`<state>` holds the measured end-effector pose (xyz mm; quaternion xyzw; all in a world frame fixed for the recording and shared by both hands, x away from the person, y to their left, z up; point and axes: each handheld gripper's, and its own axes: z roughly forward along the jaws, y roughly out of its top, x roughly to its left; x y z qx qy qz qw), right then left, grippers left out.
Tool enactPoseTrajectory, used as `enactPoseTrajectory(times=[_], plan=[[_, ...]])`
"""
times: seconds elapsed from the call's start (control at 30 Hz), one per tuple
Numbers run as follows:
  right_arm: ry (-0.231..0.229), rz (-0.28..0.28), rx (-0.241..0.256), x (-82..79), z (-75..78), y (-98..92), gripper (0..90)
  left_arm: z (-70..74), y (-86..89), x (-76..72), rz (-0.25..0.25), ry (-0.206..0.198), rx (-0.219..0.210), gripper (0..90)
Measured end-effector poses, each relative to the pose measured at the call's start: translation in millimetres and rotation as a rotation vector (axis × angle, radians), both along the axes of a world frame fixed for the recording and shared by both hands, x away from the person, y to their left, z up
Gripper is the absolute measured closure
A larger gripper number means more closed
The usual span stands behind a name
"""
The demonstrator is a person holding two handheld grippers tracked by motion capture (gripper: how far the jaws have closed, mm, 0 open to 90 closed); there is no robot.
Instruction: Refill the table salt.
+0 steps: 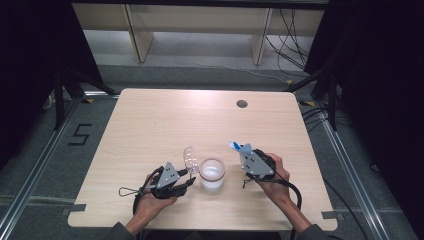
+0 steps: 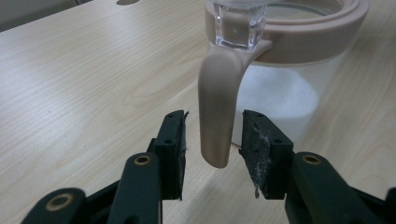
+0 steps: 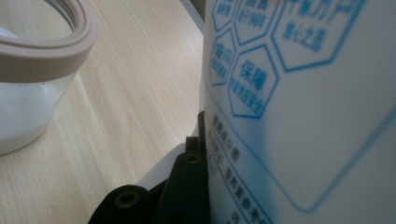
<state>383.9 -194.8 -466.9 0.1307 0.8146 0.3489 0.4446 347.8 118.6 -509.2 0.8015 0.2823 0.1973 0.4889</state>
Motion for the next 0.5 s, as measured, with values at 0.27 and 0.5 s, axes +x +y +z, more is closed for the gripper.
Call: enactPoseTrajectory(times=[0.27, 0.5], plan=[[0.048, -0.020, 0.069, 6.6, -2.5, -10.7, 89.0, 3.3, 6.7, -3.4, 0.005, 0.005, -0.002, 58.2], [0.094, -0.046, 0.143, 9.0, -2.2, -23.5, 89.0, 5.6, 9.9, -7.5, -0.007, 0.024, -0.012, 55.9]])
